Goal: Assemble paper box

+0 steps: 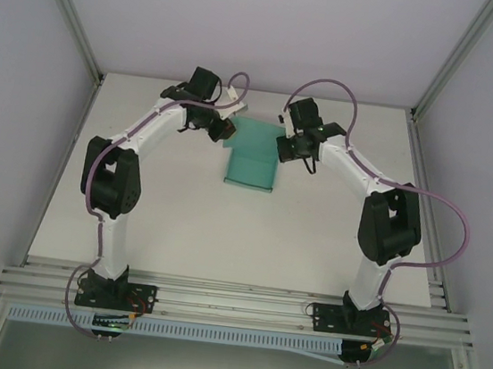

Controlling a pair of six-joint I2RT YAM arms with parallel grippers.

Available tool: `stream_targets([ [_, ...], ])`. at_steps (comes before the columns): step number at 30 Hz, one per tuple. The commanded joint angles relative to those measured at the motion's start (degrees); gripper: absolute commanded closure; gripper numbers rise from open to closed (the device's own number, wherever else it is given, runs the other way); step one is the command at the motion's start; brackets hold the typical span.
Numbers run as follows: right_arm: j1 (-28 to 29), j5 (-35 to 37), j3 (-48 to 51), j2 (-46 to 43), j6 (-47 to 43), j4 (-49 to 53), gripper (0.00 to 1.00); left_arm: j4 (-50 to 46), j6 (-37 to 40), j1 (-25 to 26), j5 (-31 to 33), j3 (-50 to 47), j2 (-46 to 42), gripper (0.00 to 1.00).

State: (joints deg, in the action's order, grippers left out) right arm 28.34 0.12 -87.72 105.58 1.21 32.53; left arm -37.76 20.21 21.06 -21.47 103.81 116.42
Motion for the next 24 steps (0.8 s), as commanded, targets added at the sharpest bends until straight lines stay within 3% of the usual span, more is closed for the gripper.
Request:
stream_targets([
  [1, 1.6, 2.1, -1.7, -1.4, 15.5, -7.4, 1.00, 2.4, -15.4, 2.1, 7.6, 3.3, 1.2, 1.00],
  [6, 3.6, 6.6, -3.6, 1.3, 22.9, -11.2, 1.00, 3.9, -26.1, 6.2, 19.0, 2.4, 2.8, 1.00],
  [11, 4.9, 8.2, -5.3, 4.8, 27.7, -11.6, 1.00, 4.1, -35.4, 7.4, 17.7, 1.9, 5.7, 1.00],
  [17, 5.6, 8.4, -1.9, 6.0, 32.1, -16.5, 1.00, 6.0, -39.7, 7.5, 15.2, -0.2, 6.8, 1.00],
  [24, 8.9, 13.4, 3.1, 4.6, 30.6, -18.7, 1.00, 12.4, -46.1, 7.5, 11.4, -8.1, 3.0, 1.00],
])
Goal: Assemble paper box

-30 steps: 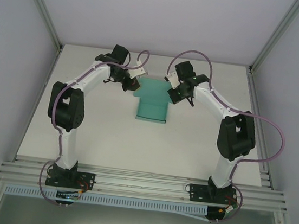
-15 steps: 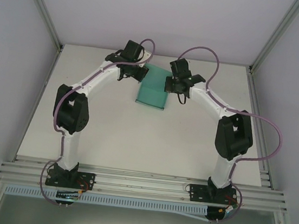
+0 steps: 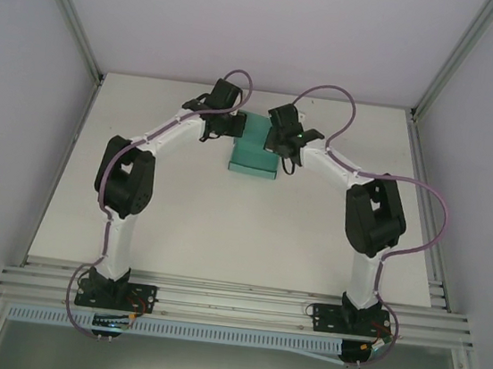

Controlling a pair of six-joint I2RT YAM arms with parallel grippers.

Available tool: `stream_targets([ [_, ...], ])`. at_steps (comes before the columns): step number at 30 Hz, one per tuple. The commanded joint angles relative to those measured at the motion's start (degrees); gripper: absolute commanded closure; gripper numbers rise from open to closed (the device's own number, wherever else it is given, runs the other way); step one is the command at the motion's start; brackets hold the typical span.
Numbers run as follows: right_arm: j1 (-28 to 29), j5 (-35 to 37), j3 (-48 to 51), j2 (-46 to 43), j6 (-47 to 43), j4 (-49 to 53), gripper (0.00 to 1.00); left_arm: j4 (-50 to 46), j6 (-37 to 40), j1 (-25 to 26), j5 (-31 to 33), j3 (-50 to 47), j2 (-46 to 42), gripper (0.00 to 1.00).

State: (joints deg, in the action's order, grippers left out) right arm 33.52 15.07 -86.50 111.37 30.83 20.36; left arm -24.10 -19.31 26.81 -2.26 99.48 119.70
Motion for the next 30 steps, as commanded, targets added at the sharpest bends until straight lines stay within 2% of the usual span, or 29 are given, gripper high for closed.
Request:
stream_targets([
  [1, 4.1, -0.9, 2.4, -1.4, 0.5, -6.6, 1.00, -0.7, -7.1, 1.8, -9.0, -4.5, -0.6, 1.00],
  [7, 6.7, 3.3, 6.8, -3.5, -1.3, -7.2, 1.00, 4.8, -8.7, 1.8, -10.1, -12.3, -3.9, 1.00],
  [13, 9.0, 7.4, 10.5, -5.1, -0.6, -9.2, 1.00, 12.6, -12.7, 2.2, -15.8, -20.3, -7.3, 1.00],
  [17, 10.9, 9.7, 12.2, -5.2, -1.0, -10.2, 1.00, 14.5, -12.1, 3.4, -11.6, -25.2, -9.3, 1.00],
  [22, 12.4, 14.1, 15.2, -6.6, -1.3, -11.0, 1.00, 21.2, -10.8, 3.9, -14.7, -34.0, -11.3, 1.00],
  [30, 14.7, 16.2, 25.4, -9.9, -4.2, -18.3, 1.00, 26.3, -7.4, 4.5, -10.4, -44.6, -16.4, 0.98],
])
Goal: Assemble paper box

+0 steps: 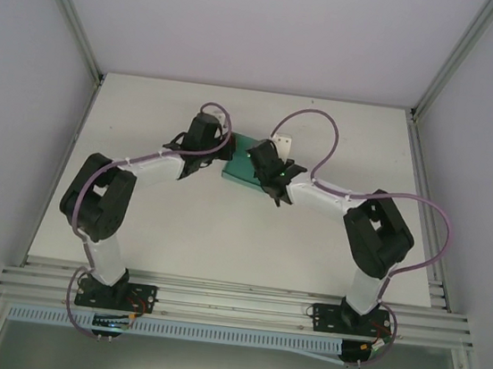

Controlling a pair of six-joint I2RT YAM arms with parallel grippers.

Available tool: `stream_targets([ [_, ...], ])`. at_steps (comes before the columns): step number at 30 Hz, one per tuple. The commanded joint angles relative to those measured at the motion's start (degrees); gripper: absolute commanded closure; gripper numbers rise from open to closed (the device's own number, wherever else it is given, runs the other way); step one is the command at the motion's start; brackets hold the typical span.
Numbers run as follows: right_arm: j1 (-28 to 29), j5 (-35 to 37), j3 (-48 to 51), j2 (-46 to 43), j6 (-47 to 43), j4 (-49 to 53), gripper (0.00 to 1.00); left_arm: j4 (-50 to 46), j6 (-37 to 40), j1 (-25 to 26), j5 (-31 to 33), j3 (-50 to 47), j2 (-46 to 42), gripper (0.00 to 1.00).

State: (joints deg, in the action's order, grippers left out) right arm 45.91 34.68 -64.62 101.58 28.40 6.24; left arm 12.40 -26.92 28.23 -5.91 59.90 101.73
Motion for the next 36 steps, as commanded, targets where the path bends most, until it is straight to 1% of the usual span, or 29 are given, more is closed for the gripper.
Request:
stream_targets([
  [1, 2.5, -3.5, 4.5, -0.2, -1.9, -4.9, 1.00, -10.5, 0.3, 3.1, -6.0, -5.3, 1.3, 0.98],
  [4, 3.7, -1.6, 7.5, -0.4, -2.6, -6.3, 1.00, -12.1, 1.1, 3.0, -5.4, -6.3, 1.1, 0.96],
  [6, 4.5, -0.2, 9.0, -0.8, -3.0, -6.7, 1.00, -12.1, 1.1, 3.0, -5.5, -7.7, 0.3, 0.93],
  [9, 5.0, 1.4, 10.4, -1.5, -2.2, -5.6, 1.00, -11.5, 1.0, 3.1, -6.8, -10.1, -1.4, 0.82],
  [10, 5.0, 1.5, 10.8, -1.6, -2.2, -5.4, 1.00, -11.7, 1.0, 3.1, -7.1, -10.7, -2.0, 0.77],
  [12, 5.5, 2.3, 11.4, -1.8, -2.6, -5.4, 1.00, -12.6, 0.6, 3.1, -7.0, -11.7, -3.4, 0.73],
  [13, 5.7, 2.5, 11.6, -1.8, -3.2, -5.4, 1.00, -13.3, 0.6, 3.1, -7.1, -11.9, -3.5, 0.69],
  [15, 6.1, 3.5, 11.9, -1.7, -4.1, -5.5, 1.00, -14.8, 0.2, 3.0, -7.4, -12.3, -6.6, 0.62],
  [18, 6.7, 5.3, 12.0, -1.1, -5.4, -4.6, 1.00, -17.1, 0.1, 3.1, -7.8, -12.6, -10.6, 0.46],
  [19, 6.8, 5.4, 12.1, -1.1, -5.5, -4.5, 1.00, -18.2, 0.3, 3.1, -7.5, -12.4, -12.0, 0.39],
  [21, 6.9, 5.2, 13.1, -1.3, -6.1, -5.7, 1.00, -22.2, 0.3, 3.0, -5.6, -11.2, -14.5, 0.29],
  [23, 7.0, 4.2, 14.7, -1.5, -7.5, -7.4, 1.00, -27.3, 0.6, 3.1, -3.1, -8.7, -16.8, 0.16],
  [24, 7.1, 4.1, 15.5, -1.5, -8.2, -8.6, 1.00, -30.0, 0.6, 3.1, -1.5, -7.2, -17.6, 0.07],
  [25, 7.2, 4.0, 16.7, -1.6, -9.3, -10.0, 1.00, -32.4, 0.5, 3.0, 0.1, -5.5, -18.4, 0.02],
  [29, 7.1, 2.8, 20.5, -1.8, -16.1, -15.8, 1.00, -40.2, 0.1, 2.9, 5.5, 2.3, -19.1, 0.01],
  [31, 7.1, 2.6, 20.9, -1.7, -19.2, -16.1, 1.00, -42.1, 0.3, 2.6, 7.2, 6.9, -17.7, 0.01],
  [33, 7.1, 2.4, 21.2, -1.5, -21.7, -16.5, 1.00, -42.0, 0.3, 2.0, 7.1, 10.4, -15.8, 0.01],
  [36, 7.1, 0.2, 21.9, -0.9, -24.4, -18.2, 1.00, -41.0, 2.1, 0.1, 3.9, 16.0, -10.6, 0.01],
])
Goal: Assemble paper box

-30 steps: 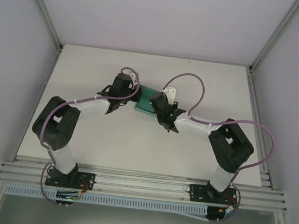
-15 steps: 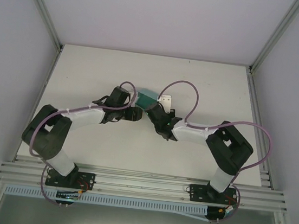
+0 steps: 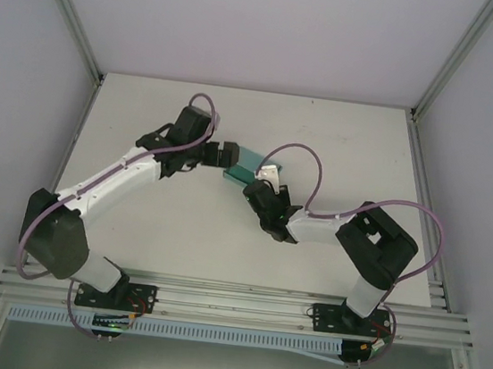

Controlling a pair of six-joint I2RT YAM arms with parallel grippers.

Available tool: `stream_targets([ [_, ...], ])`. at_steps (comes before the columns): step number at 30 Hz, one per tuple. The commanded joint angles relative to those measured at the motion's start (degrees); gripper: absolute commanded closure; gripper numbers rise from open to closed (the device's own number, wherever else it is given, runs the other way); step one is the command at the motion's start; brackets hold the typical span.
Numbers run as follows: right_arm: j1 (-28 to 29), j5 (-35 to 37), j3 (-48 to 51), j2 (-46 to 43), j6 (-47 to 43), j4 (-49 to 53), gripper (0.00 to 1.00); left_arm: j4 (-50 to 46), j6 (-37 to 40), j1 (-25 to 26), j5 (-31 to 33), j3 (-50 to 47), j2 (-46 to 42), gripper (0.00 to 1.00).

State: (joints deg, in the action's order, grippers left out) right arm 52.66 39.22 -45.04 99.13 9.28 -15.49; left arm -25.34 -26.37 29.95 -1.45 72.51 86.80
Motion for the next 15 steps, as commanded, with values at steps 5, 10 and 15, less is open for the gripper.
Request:
stream_targets([
  [5, 0.3, -6.5, 3.7, 3.1, -8.6, -0.4, 1.00, -3.8, 5.5, -8.1, -11.9, 13.7, 16.0, 0.01],
  [10, 0.2, -6.6, 4.2, 3.9, -11.1, -3.0, 1.00, -3.0, 11.9, -10.0, -22.9, 20.3, 26.4, 0.01],
  [15, 0.0, -7.5, 4.7, 3.6, -13.0, -3.9, 1.00, -2.8, 16.3, -10.1, -27.4, 26.4, 35.7, 0.02],
])
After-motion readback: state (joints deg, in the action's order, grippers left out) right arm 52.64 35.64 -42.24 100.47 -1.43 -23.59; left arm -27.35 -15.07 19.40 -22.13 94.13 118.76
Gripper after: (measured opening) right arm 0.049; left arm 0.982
